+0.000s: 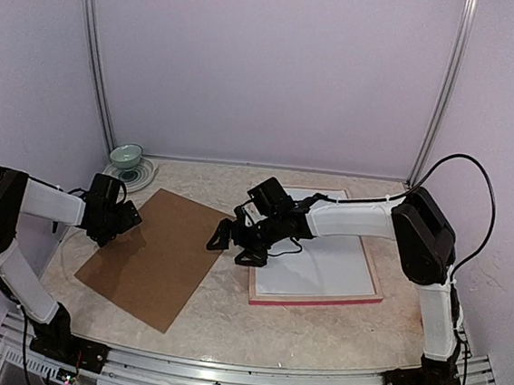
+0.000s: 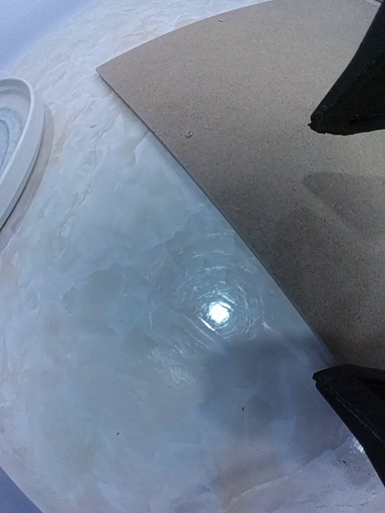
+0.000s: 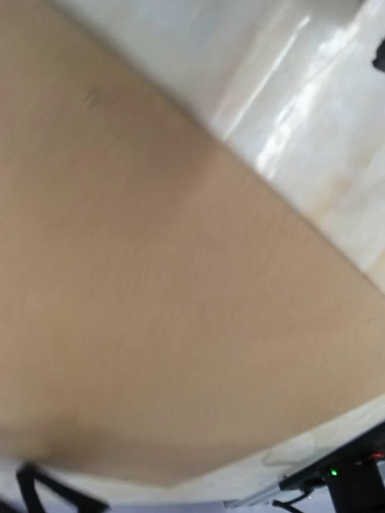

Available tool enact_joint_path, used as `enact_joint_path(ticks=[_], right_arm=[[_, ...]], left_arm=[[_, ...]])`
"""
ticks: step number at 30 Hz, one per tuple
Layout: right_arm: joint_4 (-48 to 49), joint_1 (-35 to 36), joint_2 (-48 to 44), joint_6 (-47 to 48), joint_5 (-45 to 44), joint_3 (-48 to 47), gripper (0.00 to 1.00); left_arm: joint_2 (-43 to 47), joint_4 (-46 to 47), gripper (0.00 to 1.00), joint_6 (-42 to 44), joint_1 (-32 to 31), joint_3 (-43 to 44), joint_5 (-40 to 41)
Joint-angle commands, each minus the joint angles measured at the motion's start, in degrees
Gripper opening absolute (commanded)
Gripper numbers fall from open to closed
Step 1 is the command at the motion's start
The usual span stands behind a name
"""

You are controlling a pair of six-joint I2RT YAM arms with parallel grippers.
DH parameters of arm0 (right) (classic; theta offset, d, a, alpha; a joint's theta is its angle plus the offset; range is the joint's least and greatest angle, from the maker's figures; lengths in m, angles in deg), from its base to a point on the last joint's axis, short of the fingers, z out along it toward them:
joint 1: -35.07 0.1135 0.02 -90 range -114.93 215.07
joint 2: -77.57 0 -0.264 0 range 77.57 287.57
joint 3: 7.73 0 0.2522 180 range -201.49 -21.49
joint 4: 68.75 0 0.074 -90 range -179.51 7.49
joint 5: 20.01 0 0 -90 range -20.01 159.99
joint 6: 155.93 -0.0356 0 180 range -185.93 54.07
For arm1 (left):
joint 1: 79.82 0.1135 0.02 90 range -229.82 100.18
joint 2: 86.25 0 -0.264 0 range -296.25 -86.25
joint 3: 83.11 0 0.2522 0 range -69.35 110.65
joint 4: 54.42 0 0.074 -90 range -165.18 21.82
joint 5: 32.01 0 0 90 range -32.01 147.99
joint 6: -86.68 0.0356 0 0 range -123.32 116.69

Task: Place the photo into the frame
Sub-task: Turn over the backboard.

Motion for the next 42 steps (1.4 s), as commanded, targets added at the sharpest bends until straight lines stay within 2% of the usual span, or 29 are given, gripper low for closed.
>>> enact_joint_path(ticks=[1,11,24,33,42], right_arm=[[-1.49,1.17,2.30,-4.82,-0.81,-1.49,0.99],[-4.08,1.67,9.15,-8.04,1.19,-9.02,0.99],[-1.07,0.94,8.88,-12.61,2.80,-10.30,0.99],[11.19,-0.77,5.40,-15.38,6.81,-3.65,0.99],[16.19,-1.24,3.19,-13.03,10.09,-5.03,0.99]], left_arm=[[0.12,-3.56,0.99,-2.01,-1.25,-1.93,-5.01],[1.77,-2.16,0.99,-2.22,-1.81,-4.89,-6.42],[0.41,1.61,0.99,-3.71,-4.92,-7.45,-10.08],[1.47,2.83,0.99,-5.56,-8.63,-9.94,-10.72],[3.67,2.82,0.99,-6.21,-9.26,-11.79,-10.72]])
